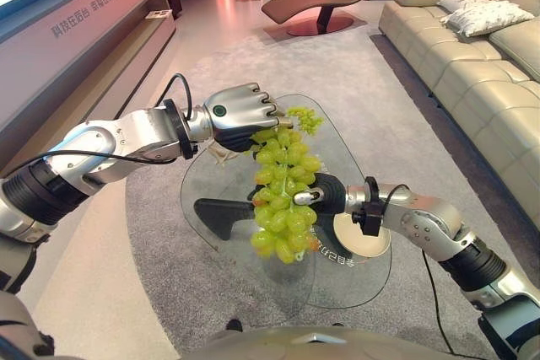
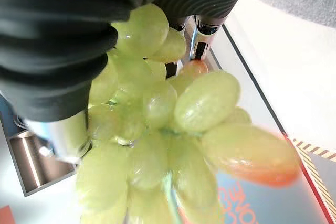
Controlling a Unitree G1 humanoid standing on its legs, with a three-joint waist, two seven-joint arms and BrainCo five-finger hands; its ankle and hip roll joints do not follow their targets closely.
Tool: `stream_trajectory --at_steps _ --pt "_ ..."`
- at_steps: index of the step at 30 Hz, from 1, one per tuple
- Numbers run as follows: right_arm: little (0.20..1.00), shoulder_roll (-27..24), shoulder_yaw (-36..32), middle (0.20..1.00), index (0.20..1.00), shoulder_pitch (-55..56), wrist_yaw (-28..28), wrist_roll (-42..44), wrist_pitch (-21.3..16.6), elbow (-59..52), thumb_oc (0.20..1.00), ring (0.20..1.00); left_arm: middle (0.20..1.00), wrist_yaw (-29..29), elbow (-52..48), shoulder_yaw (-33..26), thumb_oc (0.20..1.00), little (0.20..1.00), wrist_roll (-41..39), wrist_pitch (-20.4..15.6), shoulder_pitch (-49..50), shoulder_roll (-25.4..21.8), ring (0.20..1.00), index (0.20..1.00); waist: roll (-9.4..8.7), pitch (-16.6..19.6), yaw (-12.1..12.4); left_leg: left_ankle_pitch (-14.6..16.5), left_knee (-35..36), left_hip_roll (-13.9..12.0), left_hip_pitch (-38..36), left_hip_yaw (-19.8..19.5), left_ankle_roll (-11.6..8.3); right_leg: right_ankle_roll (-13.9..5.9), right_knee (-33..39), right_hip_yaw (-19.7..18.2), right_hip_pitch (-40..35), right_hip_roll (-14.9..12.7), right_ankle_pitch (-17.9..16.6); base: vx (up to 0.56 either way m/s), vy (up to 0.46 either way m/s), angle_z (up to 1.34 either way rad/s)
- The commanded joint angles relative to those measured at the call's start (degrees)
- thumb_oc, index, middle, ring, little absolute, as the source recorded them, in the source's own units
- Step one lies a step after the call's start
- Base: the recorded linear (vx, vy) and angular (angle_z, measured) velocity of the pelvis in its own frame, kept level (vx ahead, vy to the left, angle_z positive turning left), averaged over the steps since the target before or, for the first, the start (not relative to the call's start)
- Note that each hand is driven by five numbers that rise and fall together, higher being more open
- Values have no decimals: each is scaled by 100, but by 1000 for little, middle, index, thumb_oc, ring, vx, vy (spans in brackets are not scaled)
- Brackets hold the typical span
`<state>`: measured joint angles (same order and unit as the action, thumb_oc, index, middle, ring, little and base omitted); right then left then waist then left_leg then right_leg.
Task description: Pick up fruits into the plate
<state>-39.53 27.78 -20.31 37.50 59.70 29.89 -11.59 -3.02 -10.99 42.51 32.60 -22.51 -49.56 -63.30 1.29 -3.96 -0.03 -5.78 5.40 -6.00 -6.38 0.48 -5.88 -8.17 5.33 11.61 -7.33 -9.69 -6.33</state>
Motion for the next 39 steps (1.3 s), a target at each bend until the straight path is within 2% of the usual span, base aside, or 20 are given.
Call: stream_trajectory --at_steps 1,23,24,25,39 --pt "200 120 48 200 200 -239 -24 412 -103 -514 200 200 200 142 310 -493 200 200 -303 418 -526 96 200 200 -159 -63 121 797 -40 241 -461 370 138 -96 -33 37 -374 -20 513 0 0 0" --pt "200 153 -26 200 200 -225 -77 404 -71 -406 200 200 200 78 366 -457 200 200 -347 347 -568 109 200 200 -146 -66 115 795 -40 227 -463 372 121 -102 -33 27 -369 -20 504 0 0 0" --pt "200 151 -33 200 200 -221 -77 408 -75 -408 200 200 567 69 355 -464 567 567 -389 337 -553 103 567 567 -145 -68 114 797 -40 231 -464 367 123 -102 -33 24 -366 -19 501 0 0 0" --pt "200 160 -34 200 200 -224 -84 408 -83 -400 200 200 1000 72 359 -475 1000 1000 -410 326 -539 109 1000 1000 -143 -68 118 794 -40 230 -461 368 120 -104 -33 28 -365 -23 500 0 0 0" --pt "200 186 -140 200 200 -158 -139 451 -202 -322 200 200 1000 23 432 -546 1000 1000 -453 224 -401 117 1000 1000 -149 -63 128 793 -40 223 -467 379 122 -106 -33 38 -369 -31 492 0 0 0"
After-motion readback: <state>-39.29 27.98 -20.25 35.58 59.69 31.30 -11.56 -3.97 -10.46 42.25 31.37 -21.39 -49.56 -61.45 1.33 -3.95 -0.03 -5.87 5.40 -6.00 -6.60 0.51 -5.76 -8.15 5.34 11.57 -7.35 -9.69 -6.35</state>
